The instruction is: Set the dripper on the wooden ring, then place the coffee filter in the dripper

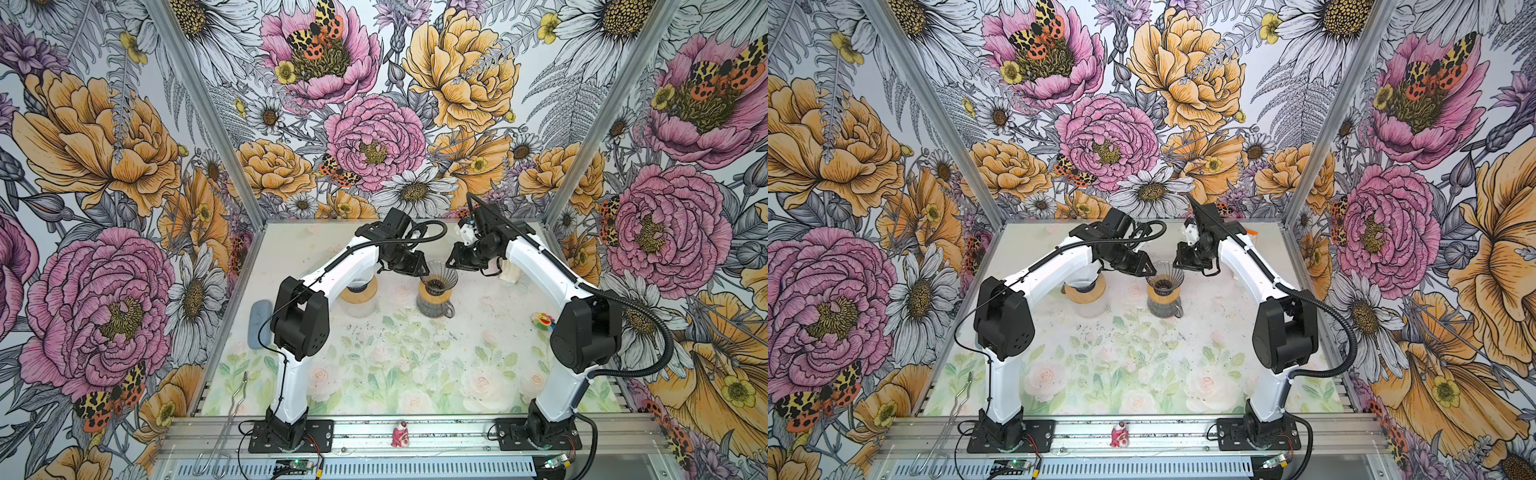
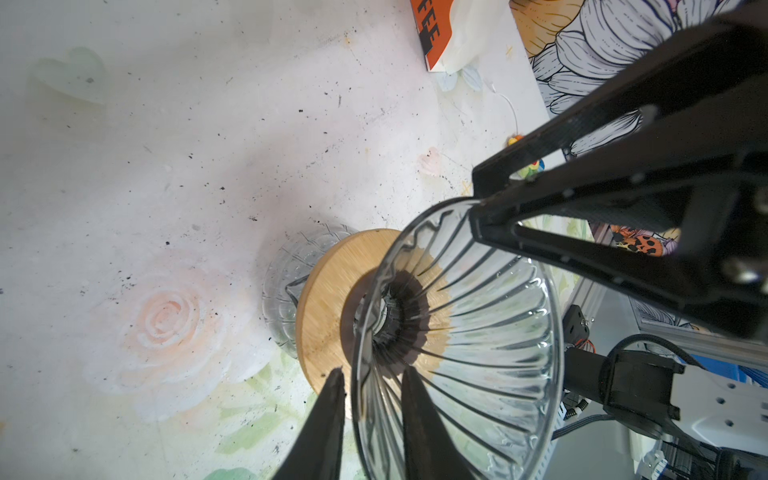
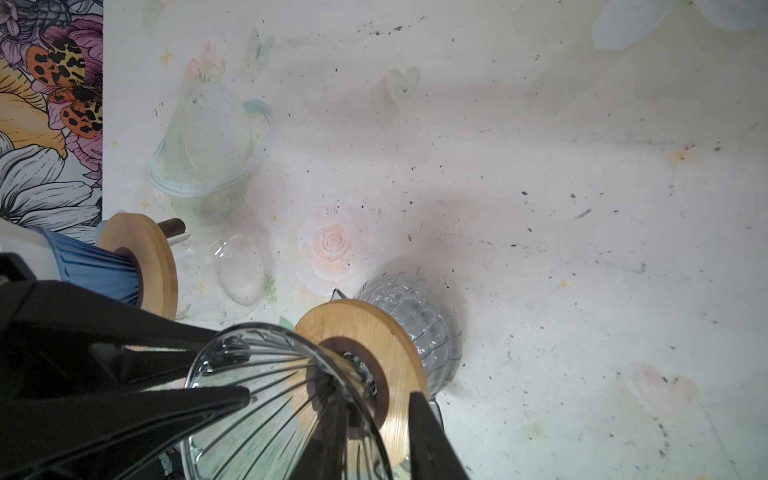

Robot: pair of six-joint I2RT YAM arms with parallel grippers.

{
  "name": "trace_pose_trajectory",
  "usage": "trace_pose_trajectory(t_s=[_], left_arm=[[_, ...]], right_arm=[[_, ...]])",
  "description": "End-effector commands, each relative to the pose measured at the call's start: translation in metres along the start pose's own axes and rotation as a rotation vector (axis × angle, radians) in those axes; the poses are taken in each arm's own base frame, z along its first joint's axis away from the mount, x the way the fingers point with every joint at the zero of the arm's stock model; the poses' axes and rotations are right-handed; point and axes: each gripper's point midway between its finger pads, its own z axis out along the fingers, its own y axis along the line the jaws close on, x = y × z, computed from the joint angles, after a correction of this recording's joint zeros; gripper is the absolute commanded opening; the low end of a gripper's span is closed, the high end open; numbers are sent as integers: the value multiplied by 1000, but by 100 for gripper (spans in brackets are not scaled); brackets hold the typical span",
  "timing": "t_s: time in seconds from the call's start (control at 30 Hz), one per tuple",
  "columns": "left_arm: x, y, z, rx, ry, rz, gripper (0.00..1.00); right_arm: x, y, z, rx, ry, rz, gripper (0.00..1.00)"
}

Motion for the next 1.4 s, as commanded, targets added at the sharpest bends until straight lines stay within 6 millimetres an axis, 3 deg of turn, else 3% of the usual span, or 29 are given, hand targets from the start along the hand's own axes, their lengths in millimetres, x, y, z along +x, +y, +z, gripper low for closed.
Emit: trace_pose_trajectory(t_s=[0.0, 0.5, 0.73, 1.37], left_arm=[[-4, 4, -3, -14, -7, 13, 26], [-12, 3, -9, -25, -31, 22, 23], [-16, 2, -12, -30, -43, 25, 23], [-11, 9, -6, -47, -26, 13, 12]], right_arm=[[-8, 6, -15, 14, -47, -31, 31], [18, 1, -8, 12, 15, 3, 29], [20, 4, -7, 12, 20, 3, 24], [23, 4, -1, 19, 33, -13, 18]])
